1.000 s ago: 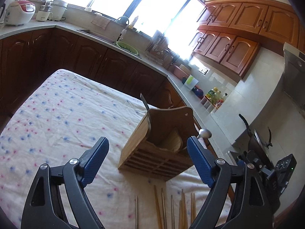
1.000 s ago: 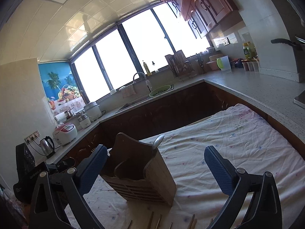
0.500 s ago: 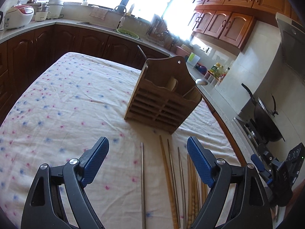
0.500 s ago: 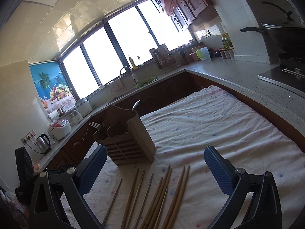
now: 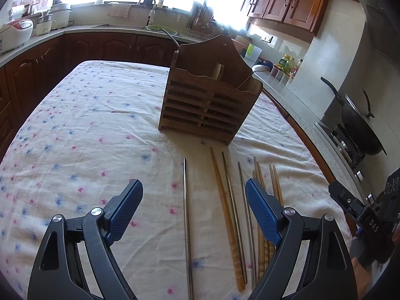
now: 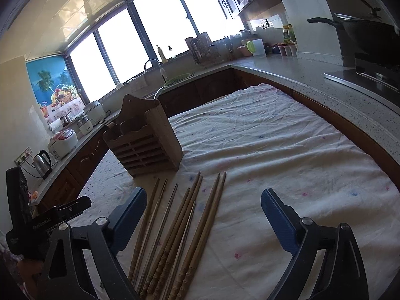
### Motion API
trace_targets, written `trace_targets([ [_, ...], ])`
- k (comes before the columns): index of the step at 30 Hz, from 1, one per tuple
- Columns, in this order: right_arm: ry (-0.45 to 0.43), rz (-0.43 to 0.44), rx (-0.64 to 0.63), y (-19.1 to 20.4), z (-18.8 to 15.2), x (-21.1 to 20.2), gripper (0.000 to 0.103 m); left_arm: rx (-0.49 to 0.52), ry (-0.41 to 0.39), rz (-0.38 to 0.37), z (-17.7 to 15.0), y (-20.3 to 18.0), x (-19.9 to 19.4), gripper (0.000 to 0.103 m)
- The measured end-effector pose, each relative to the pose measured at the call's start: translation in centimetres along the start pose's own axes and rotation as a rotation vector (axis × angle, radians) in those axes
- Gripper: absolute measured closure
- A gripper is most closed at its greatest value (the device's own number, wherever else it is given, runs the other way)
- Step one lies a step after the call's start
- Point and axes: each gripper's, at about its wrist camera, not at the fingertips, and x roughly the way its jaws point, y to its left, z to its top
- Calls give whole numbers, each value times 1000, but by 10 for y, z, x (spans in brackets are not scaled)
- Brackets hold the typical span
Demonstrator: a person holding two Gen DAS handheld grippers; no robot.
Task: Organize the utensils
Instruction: 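Move both tools back down to the chopsticks on the cloth, then close the left tool on a wooden chopstick while the right tool grasps another chopstick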
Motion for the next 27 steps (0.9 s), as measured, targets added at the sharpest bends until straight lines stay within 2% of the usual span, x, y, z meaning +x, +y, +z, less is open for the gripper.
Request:
trace_targets([
  [6, 38, -28, -2, -2, -2, 12, 29, 14, 31, 10, 1, -2, 12, 17],
  [8, 47, -34, 8, -5, -2, 16, 38, 24, 36, 14, 2, -5, 15, 18],
  [10, 63, -49, 12, -7, -1, 22, 43, 38, 49, 19, 4, -8, 21, 23],
  [12, 89, -59, 21, -10, 0, 29, 53, 55, 75, 25, 6, -13, 31, 34],
  [14, 116, -64, 35, -14, 1, 38, 62, 70, 102, 24, 9, -17, 41, 39],
  [22, 219, -70, 41, -18, 6, 77, 75, 107, 200, 27, 19, -32, 88, 55],
  [27, 262, -89, 21, -17, 8, 97, 76, 123, 240, 32, 27, -35, 111, 61],
])
